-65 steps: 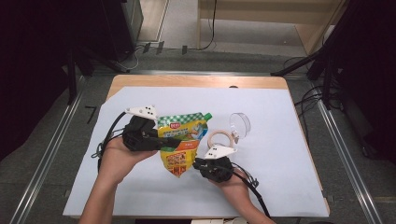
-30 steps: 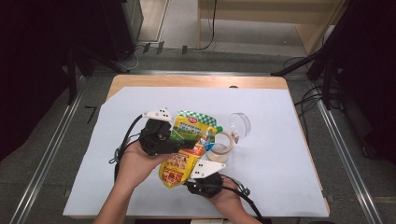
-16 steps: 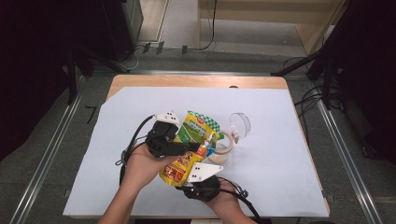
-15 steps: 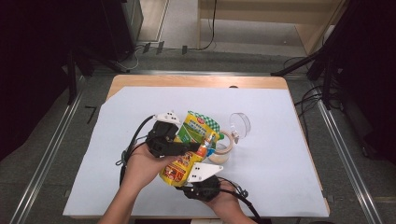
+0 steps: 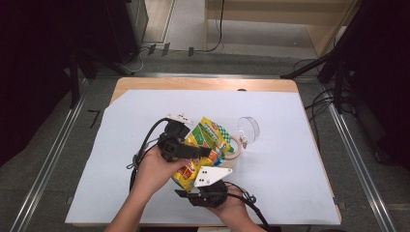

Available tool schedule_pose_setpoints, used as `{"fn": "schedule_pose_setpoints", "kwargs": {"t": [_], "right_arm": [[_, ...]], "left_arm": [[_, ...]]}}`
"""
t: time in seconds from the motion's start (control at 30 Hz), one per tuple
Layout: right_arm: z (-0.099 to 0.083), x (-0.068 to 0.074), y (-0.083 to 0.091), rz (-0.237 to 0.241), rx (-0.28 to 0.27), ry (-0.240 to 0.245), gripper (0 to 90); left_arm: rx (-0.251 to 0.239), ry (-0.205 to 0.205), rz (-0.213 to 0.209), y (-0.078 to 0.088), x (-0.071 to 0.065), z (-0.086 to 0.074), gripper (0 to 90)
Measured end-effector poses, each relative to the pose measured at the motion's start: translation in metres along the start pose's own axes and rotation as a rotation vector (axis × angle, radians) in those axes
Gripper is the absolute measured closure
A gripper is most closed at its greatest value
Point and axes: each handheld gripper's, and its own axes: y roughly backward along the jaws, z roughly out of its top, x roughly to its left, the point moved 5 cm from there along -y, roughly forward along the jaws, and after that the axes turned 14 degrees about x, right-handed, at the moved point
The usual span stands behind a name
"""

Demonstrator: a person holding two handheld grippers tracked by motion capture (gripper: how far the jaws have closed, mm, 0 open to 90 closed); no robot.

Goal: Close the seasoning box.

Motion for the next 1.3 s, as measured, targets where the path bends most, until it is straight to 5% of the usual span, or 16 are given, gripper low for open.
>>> {"fn": "schedule_pose_setpoints", "kwargs": {"t": [0.4, 0.53, 0.73, 0.9, 1.0, 1.3], "right_arm": [[0.019, -0.006, 0.009, 0.015, -0.010, 0.039, 69.6], [0.027, -0.011, 0.010, 0.026, -0.020, 0.033, 69.4], [0.031, -0.011, 0.007, 0.032, 0.007, 0.013, 64.4], [0.033, -0.012, 0.005, 0.012, 0.014, 0.015, 64.8], [0.034, -0.014, 0.005, 0.001, 0.012, 0.002, 69.6], [0.035, -0.014, 0.007, 0.033, -0.011, -0.063, 71.3]], "left_arm": [[0.071, -0.002, 0.024, 0.005, 0.000, 0.031, 68.8], [0.079, 0.027, 0.012, 0.008, 0.003, 0.039, 70.0], [0.055, 0.049, -0.020, 0.010, 0.009, 0.041, 72.5], [0.044, 0.002, -0.005, 0.011, 0.006, 0.042, 75.1], [0.045, 0.007, -0.012, 0.011, 0.005, 0.042, 75.3], [0.030, 0.014, -0.043, 0.013, 0.003, 0.044, 68.4]]}}
